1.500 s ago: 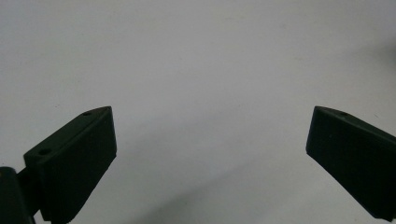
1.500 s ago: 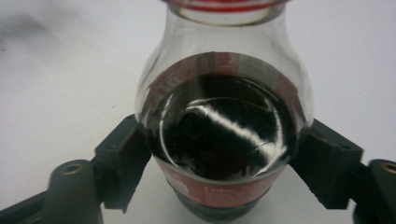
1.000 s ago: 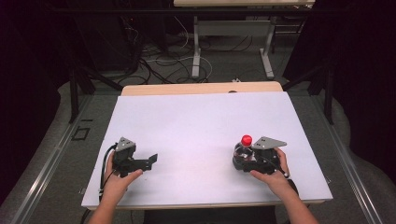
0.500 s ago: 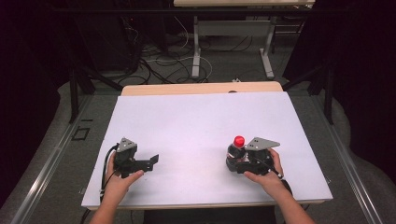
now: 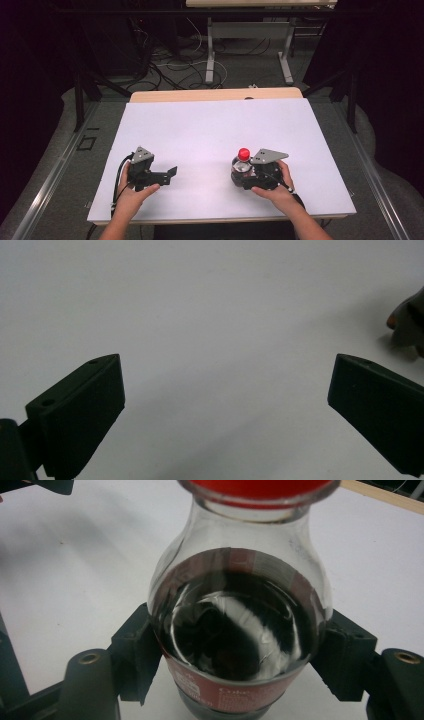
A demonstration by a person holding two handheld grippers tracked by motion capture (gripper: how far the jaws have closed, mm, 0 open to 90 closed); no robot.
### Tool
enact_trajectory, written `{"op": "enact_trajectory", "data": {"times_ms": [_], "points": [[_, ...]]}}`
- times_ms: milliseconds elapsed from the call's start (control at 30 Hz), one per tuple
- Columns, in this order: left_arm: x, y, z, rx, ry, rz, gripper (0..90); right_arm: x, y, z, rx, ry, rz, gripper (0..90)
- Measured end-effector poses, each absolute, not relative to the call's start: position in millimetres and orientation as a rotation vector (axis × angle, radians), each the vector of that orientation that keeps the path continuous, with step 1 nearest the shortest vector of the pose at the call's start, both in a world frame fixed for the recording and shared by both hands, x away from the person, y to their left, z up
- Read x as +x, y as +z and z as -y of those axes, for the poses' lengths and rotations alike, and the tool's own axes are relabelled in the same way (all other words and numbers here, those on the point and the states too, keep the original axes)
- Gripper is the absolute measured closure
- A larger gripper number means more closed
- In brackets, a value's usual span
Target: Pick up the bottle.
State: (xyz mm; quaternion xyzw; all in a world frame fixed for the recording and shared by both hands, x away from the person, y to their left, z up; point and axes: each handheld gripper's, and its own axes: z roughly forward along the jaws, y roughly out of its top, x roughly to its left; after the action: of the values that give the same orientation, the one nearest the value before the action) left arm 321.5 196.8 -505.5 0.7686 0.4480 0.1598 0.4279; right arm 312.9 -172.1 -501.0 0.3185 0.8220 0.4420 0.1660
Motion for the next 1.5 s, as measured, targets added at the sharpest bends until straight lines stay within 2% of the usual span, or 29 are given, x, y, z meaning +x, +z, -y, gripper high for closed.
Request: {"op": "enact_trajectory", "data": {"times_ms": [500, 833, 1000, 1500], "points": [[313, -462, -146, 1.969, 0.358, -0.916, 5.5, 313, -495, 145, 0.832, 1.287, -2.374, 28.9], [315, -443, -125, 1.965, 0.316, -0.845, 8.5, 316, -496, 128, 0.775, 1.301, -2.415, 29.0], [316, -434, -118, 1.952, 0.305, -0.824, 16.7, 316, -499, 124, 0.752, 1.309, -2.418, 29.0], [314, -412, -107, 1.945, 0.203, -0.758, 29.5, 310, -500, 117, 0.743, 1.311, -2.447, 29.0]]}}
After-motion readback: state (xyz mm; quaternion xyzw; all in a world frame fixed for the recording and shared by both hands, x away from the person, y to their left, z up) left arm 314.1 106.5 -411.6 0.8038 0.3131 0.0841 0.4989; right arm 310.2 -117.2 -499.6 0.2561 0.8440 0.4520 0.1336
